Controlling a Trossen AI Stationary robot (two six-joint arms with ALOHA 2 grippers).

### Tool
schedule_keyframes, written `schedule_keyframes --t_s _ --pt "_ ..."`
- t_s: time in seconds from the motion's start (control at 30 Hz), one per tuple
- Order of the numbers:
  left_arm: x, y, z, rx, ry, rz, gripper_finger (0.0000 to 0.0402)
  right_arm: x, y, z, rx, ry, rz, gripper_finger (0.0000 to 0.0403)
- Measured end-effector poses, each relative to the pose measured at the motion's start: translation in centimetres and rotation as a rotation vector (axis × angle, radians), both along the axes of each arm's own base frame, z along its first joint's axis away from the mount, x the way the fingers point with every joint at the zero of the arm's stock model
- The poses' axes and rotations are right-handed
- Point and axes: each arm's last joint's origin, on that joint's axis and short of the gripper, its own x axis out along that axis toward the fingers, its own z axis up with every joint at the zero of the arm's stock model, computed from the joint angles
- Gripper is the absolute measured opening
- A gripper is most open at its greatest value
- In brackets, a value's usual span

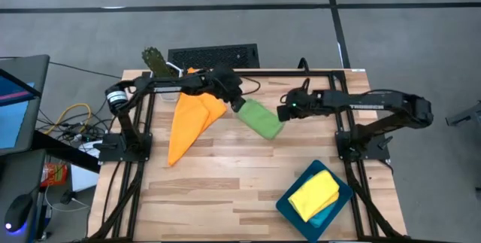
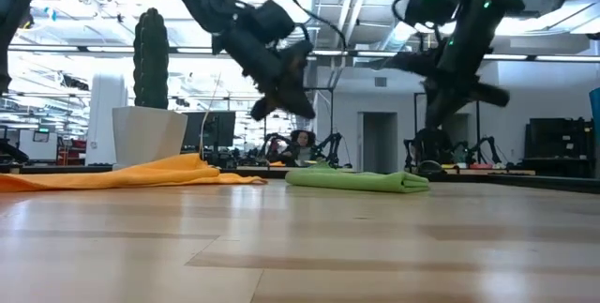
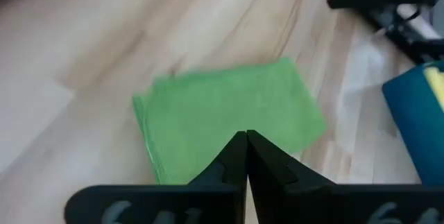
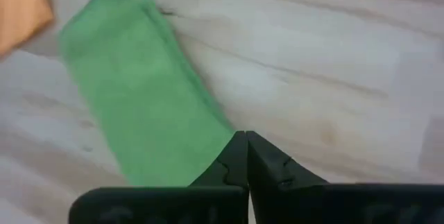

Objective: Fold microfiber towels
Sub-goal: Put the folded green microfiber towel into the blue bin

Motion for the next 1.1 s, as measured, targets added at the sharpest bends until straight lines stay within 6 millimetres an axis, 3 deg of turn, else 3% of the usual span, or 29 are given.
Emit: schedule_keyframes --t_s 0.1,0.23,0.37,0.63,0.77,1.1 --pt "0.0 0.0 0.9 0.06 -0.039 -0.014 0.0 0.2 1.0 0.6 0.033 -0.051 -0.005 0.0026" --pt "0.4 0.1 0.4 0.031 -0.087 -0.098 0.0 1.0 2.8 -0.6 0.112 0.003 0.031 0.0064" --pt "1.0 0.6 -0.3 -0.002 -0.136 -0.138 0.0 2.0 4.0 -2.3 0.157 0.053 0.006 0.0125" --pt "0.7 1.7 -0.9 0.029 -0.137 -0.142 0.0 4.5 4.5 -4.4 0.206 -0.046 -0.114 0.0252" --pt "0.5 2.1 -1.0 0.032 -0.135 -0.139 0.0 4.4 4.5 -5.8 0.238 0.015 -0.22 0.0264" --pt "0.4 2.1 -1.1 0.049 -0.123 -0.155 0.0 5.9 3.7 -8.5 0.3 -0.024 -0.437 0.0265"
